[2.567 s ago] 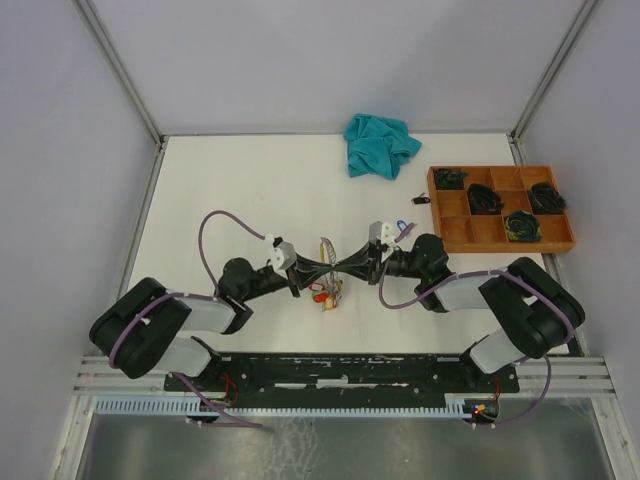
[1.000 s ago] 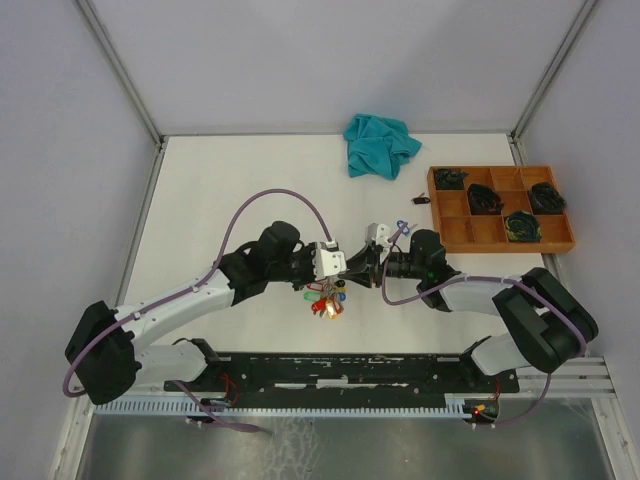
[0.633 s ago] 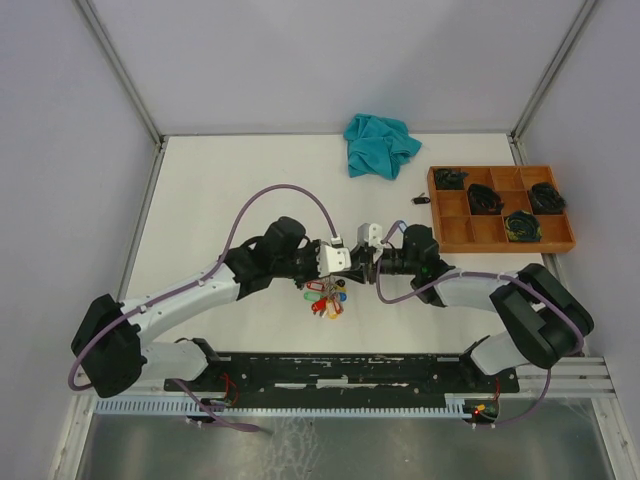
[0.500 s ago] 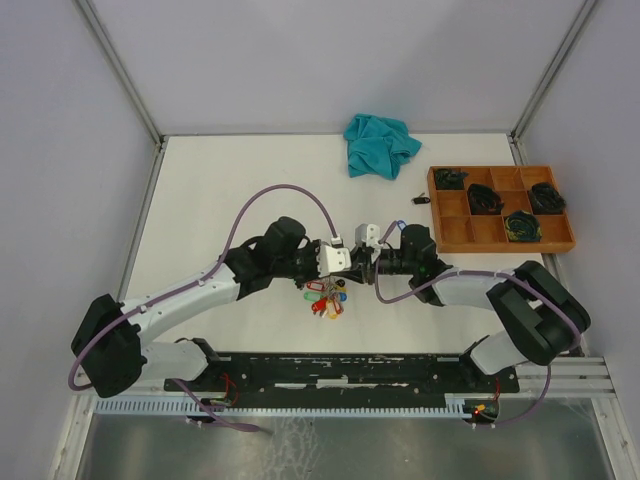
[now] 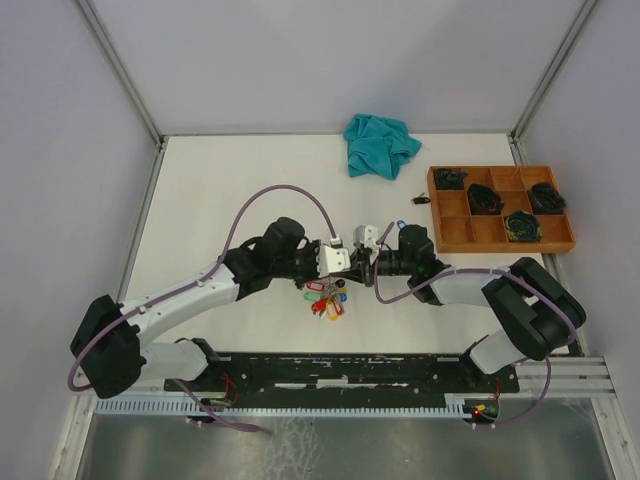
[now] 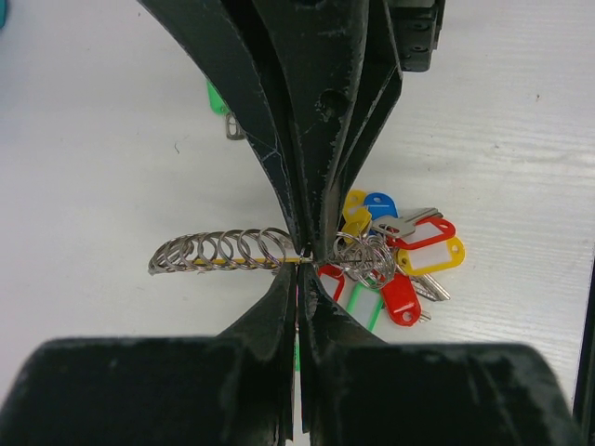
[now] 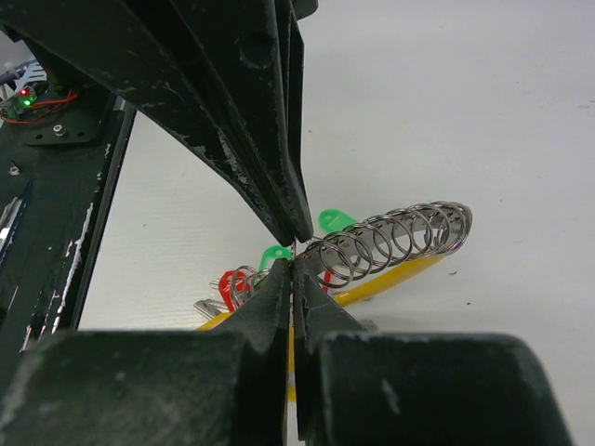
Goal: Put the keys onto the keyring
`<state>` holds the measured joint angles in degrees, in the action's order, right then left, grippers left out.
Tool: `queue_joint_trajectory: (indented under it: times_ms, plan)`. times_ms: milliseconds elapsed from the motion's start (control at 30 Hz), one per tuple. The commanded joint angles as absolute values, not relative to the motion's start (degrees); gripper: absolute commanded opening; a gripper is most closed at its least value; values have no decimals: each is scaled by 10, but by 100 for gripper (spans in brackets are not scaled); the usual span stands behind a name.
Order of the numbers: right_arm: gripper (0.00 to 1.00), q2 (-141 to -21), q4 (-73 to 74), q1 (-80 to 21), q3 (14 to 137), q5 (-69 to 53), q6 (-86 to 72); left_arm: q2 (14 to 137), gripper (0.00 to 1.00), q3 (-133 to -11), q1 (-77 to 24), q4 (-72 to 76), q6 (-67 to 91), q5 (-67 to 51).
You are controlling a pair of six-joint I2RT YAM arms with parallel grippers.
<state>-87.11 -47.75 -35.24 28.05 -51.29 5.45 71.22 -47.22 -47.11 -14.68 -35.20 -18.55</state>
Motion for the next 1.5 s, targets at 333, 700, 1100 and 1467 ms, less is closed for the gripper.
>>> queue_joint_trajectory:
  times_ms: [333,700,1100,1467]
  plan:
    - [1,-852,-496,-355,293,-527,52,673,25,-421,-470,-77,-344,-214]
    - [1,-846,-500,-356,289,-525,51,695,28,-422,-442,-72,-318,-254]
    - [1,-845,-517,-355,287,-532,39,710,24,-425,-425,-49,-293,-290]
    - [1,-843,-529,-356,285,-535,31,723,16,-430,-420,-48,-289,-311]
